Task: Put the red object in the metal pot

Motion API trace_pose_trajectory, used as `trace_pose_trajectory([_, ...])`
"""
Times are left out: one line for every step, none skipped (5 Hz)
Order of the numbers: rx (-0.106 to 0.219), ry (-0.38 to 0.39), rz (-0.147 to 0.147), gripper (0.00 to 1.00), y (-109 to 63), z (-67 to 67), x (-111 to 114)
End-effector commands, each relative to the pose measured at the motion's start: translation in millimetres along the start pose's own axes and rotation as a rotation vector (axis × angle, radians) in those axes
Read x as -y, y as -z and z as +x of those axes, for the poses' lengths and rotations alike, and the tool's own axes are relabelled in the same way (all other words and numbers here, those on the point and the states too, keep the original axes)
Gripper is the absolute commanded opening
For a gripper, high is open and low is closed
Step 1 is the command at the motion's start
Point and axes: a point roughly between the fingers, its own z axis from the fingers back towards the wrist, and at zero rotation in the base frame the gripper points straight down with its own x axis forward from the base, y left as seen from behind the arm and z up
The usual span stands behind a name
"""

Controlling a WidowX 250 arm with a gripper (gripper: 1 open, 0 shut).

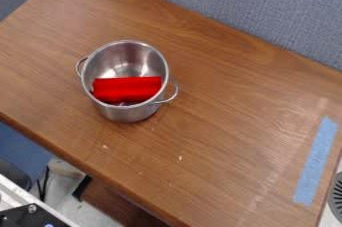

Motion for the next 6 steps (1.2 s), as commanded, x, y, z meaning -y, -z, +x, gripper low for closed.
trace_pose_trajectory([0.064,0.017,0.028,0.00,-18.3,-10.8,-28])
trace_pose_trajectory([0.093,0.090,-0.013,1.00,-21.4,-15.9,1])
trace_pose_trajectory([0.096,0.176,-0.095,0.00,-18.8,-14.7,47])
trace_pose_trajectory([0.107,0.258,-0.106,0.00,-34.9,-14.6,50])
trace_pose_trajectory([0.116,0.273,-0.118,1.00,-16.0,-27.4,43])
trace_pose_trajectory([0.122,0.291,-0.143,0.00,8.2,-44.0,36])
